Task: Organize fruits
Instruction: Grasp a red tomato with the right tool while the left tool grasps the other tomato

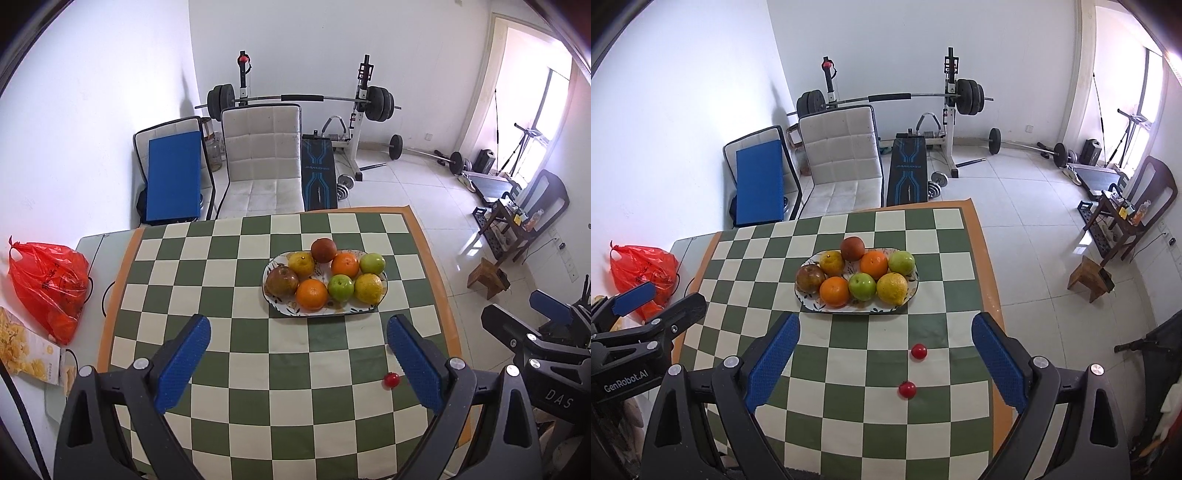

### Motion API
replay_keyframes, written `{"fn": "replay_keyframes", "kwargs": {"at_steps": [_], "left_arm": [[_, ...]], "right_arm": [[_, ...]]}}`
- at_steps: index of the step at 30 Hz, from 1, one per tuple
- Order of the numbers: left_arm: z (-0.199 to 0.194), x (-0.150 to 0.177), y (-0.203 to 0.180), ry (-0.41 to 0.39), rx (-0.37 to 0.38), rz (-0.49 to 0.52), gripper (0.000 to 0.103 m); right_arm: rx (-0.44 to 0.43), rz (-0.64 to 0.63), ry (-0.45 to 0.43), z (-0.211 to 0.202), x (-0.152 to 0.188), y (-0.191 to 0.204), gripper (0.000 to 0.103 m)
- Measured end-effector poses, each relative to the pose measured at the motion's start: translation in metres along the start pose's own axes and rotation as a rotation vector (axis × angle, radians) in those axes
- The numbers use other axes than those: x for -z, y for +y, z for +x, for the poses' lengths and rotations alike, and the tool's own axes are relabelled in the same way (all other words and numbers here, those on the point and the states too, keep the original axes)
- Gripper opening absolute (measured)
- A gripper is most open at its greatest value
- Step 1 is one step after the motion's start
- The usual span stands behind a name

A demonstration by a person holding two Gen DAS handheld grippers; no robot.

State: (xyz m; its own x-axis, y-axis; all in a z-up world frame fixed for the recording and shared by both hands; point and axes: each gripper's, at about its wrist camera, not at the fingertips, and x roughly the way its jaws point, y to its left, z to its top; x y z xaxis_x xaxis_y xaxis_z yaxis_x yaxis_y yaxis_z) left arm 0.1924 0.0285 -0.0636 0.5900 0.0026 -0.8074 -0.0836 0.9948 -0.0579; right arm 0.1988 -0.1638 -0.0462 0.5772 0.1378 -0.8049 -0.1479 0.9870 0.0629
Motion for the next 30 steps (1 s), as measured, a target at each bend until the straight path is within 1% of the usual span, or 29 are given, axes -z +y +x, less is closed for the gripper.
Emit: {"fn": "replay_keyframes", "kwargs": {"at_steps": [4, 7, 8, 10, 12, 14, 16, 17, 19, 20, 21, 22, 24, 25, 27, 28, 29, 30], "left_arm": [[0.004, -0.001, 0.000, 0.007, -0.009, -0.012, 0.098], [0.017, -0.002, -0.001, 0.034, -0.022, -0.015, 0.098], [0.023, -0.002, -0.001, 0.044, -0.020, -0.017, 0.102], [0.039, -0.002, -0.003, 0.065, -0.018, -0.026, 0.102], [0.058, 0.001, -0.006, 0.090, -0.047, -0.019, 0.102], [0.083, 0.003, -0.012, 0.125, -0.100, 0.001, 0.102], [0.107, 0.006, -0.017, 0.155, -0.151, 0.019, 0.102], [0.125, 0.009, -0.022, 0.178, -0.184, 0.036, 0.102], [0.151, 0.015, -0.027, 0.234, -0.206, 0.057, 0.102], [0.169, 0.019, -0.032, 0.273, -0.217, 0.068, 0.102], [0.180, 0.023, -0.033, 0.304, -0.222, 0.075, 0.102], [0.194, 0.028, -0.036, 0.341, -0.222, 0.080, 0.102], [0.216, 0.037, -0.041, 0.413, -0.220, 0.094, 0.102], [0.226, 0.042, -0.044, 0.444, -0.216, 0.097, 0.102], [0.246, 0.055, -0.048, 0.525, -0.209, 0.105, 0.102], [0.254, 0.061, -0.049, 0.561, -0.198, 0.102, 0.102], [0.263, 0.069, -0.051, 0.602, -0.190, 0.101, 0.102], [0.268, 0.073, -0.052, 0.619, -0.190, 0.102, 0.102]], "right_arm": [[-0.008, 0.023, 0.008, 0.003, 0.000, -0.003, 0.096], [-0.027, 0.067, 0.036, 0.019, 0.000, -0.015, 0.096], [-0.028, 0.081, 0.048, 0.027, 0.000, -0.020, 0.096], [-0.040, 0.128, 0.091, 0.050, 0.002, -0.038, 0.096], [-0.030, 0.161, 0.138, 0.077, 0.006, -0.055, 0.096], [-0.028, 0.189, 0.181, 0.108, 0.013, -0.074, 0.096], [-0.021, 0.221, 0.258, 0.149, 0.023, -0.094, 0.096], [-0.026, 0.233, 0.284, 0.166, 0.028, -0.101, 0.096], [-0.032, 0.260, 0.361, 0.210, 0.042, -0.115, 0.096], [-0.037, 0.266, 0.385, 0.225, 0.047, -0.119, 0.093], [-0.042, 0.277, 0.418, 0.246, 0.055, -0.123, 0.087], [-0.046, 0.276, 0.444, 0.261, 0.060, -0.123, 0.085], [-0.056, 0.274, 0.491, 0.289, 0.071, -0.121, 0.076], [-0.060, 0.266, 0.506, 0.298, 0.074, -0.118, 0.073], [-0.072, 0.246, 0.538, 0.318, 0.082, -0.111, 0.061], [-0.081, 0.237, 0.551, 0.326, 0.086, -0.107, 0.058], [-0.084, 0.227, 0.556, 0.329, 0.088, -0.103, 0.050], [-0.086, 0.205, 0.561, 0.335, 0.091, -0.098, 0.036]]}}
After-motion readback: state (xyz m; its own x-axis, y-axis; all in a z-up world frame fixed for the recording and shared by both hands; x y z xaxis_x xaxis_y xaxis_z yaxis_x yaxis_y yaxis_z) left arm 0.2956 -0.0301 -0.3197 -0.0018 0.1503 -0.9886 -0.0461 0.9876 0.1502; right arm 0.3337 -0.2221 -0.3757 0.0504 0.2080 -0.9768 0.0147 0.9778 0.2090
